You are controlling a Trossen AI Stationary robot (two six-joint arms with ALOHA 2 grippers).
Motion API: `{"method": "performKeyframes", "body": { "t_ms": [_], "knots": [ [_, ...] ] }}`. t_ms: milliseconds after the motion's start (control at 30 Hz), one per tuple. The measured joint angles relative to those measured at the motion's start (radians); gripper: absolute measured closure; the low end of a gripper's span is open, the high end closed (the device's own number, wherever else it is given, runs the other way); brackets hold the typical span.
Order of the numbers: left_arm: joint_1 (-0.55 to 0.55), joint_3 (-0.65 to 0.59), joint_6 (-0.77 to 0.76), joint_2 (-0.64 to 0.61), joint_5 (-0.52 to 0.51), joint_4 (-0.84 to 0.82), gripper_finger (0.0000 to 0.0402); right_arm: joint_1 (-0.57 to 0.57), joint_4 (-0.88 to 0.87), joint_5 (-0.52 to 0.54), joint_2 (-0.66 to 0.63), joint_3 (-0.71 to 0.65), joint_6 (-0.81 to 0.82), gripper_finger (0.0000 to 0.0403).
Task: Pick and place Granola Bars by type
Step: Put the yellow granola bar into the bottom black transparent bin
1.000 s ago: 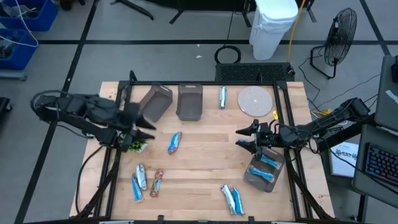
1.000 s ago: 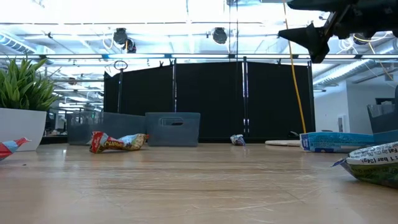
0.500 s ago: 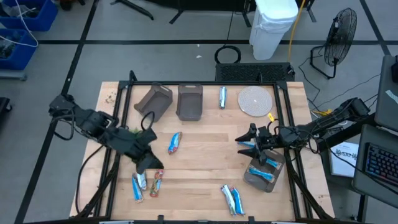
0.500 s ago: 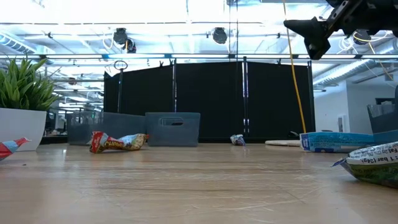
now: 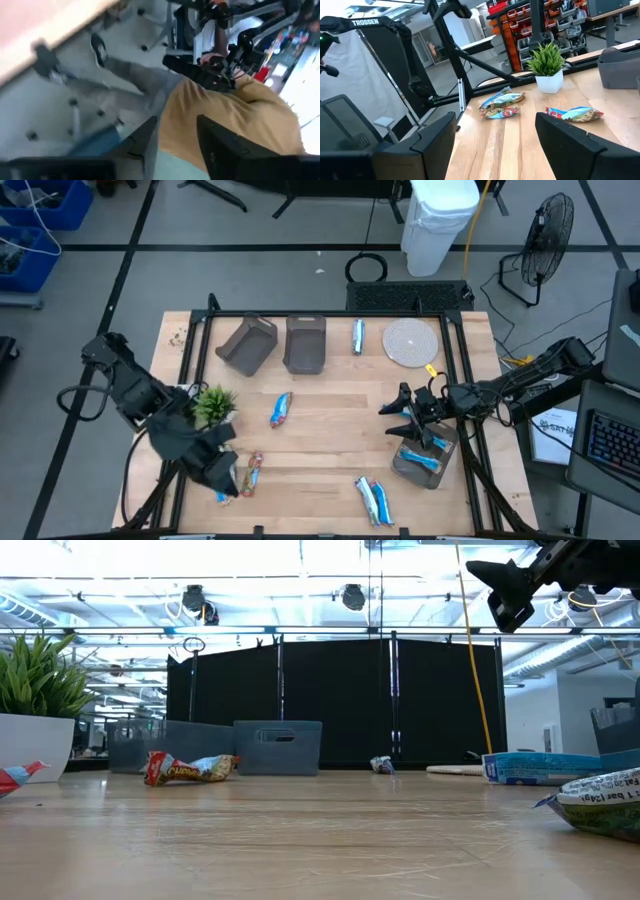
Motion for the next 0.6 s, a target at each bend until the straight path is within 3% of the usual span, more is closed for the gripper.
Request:
{"method": "performKeyframes", "body": {
  "t_ms": [233, 433, 600],
  "knots": [
    [-0.086, 0.001, -0.361, 0.059, -0.039, 0.053, 0.0166, 0.0, 0.0, 0.0, 0.0, 0.0, -0.026, 0.014],
    [-0.149, 0.001, -0.461, 0.177, -0.179, -0.001, 0.0116, 0.0, 0.0, 0.0, 0.0, 0.0, -0.03, 0.014],
    [-0.161, 0.0, -0.493, 0.301, -0.17, -0.12, 0.0101, 0.0, 0.0, 0.0, 0.0, 0.0, -0.03, 0.014]
  ]
}}
